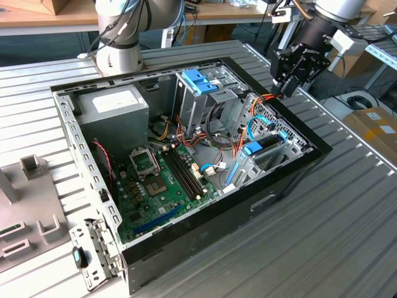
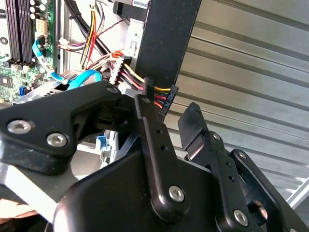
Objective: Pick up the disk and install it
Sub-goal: 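Insert the first disk wire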
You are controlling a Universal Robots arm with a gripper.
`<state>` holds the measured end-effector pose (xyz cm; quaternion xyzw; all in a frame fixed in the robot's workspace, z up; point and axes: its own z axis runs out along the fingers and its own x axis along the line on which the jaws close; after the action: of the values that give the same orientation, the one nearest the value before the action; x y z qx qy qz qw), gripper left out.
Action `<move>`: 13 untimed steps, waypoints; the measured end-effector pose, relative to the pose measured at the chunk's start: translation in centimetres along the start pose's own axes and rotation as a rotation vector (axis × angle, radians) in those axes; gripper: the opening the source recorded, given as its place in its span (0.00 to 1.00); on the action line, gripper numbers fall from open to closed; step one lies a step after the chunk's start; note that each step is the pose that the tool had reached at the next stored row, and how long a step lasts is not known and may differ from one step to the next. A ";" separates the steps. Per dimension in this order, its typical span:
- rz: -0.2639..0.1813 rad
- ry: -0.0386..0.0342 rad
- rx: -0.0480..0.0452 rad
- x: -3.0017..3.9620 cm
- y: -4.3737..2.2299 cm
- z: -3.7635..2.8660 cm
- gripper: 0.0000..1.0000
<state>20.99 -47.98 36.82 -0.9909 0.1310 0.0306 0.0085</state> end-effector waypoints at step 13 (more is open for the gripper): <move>0.000 0.0000 0.0001 0.00 0.00 0.03 0.16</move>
<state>20.98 -47.98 36.79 -0.9909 0.1311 0.0306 0.0085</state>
